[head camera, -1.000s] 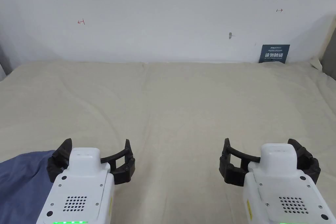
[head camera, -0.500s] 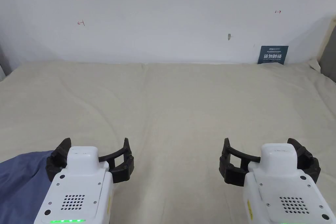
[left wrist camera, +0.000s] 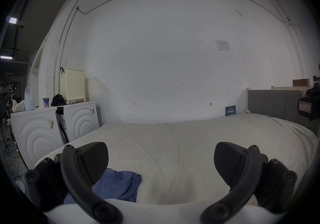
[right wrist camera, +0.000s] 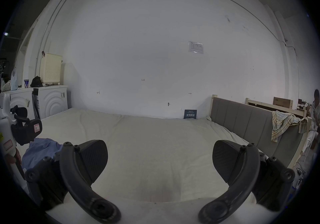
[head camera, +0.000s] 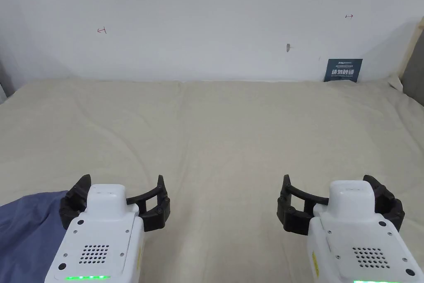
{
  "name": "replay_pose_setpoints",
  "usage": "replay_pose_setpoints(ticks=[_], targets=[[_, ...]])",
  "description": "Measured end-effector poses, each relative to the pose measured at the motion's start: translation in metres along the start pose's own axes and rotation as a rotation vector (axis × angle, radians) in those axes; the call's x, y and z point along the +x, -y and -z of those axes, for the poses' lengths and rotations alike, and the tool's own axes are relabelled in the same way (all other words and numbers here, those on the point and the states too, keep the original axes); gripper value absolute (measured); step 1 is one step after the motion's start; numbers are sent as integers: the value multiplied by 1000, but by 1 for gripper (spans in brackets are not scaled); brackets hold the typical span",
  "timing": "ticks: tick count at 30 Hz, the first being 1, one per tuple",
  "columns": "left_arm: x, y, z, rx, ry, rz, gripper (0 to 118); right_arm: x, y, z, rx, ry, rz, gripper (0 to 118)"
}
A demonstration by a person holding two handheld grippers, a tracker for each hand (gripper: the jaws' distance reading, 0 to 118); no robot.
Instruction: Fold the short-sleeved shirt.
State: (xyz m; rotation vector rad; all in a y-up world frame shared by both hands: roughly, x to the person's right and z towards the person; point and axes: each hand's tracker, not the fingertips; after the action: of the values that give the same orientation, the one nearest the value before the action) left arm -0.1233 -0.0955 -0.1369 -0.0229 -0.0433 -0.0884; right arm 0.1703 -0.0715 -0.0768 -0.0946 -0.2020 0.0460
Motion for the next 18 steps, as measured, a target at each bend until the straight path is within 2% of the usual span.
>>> replay_pose_setpoints(ticks=[2, 3, 4, 5, 6, 7, 9, 13, 18], targets=[[0, -1, -1, -1, -3, -17, 118, 0, -1, -1, -6, 2, 2, 118], [-1, -4, -2, -11, 1, -37, 114, 0, -2, -2, -6, 8, 6, 114], [-1, -5, -4, -5, 10, -53, 101, 0, -3, -3, -3, 10, 10, 98], [-2, -5, -6, 10, 25, -75, 64, 0, -4, -5, 20, 19, 15, 53], [-3, -6, -5, 1, 41, -91, 28, 0, -4, -4, 26, 64, -9, 1], [-2, -7, -2, -18, 56, -105, 4, -1, -4, -2, 29, 99, -28, 0], [-2, -8, -3, -22, 80, -132, 4, 4, -9, -1, 8, 41, 11, 0], [1, -7, -2, -26, 75, -104, 3, 1, -8, -1, 4, 50, 8, 0], [-19, -3, -5, -50, 31, -93, 3, -16, -9, 3, -13, -18, 11, 0]])
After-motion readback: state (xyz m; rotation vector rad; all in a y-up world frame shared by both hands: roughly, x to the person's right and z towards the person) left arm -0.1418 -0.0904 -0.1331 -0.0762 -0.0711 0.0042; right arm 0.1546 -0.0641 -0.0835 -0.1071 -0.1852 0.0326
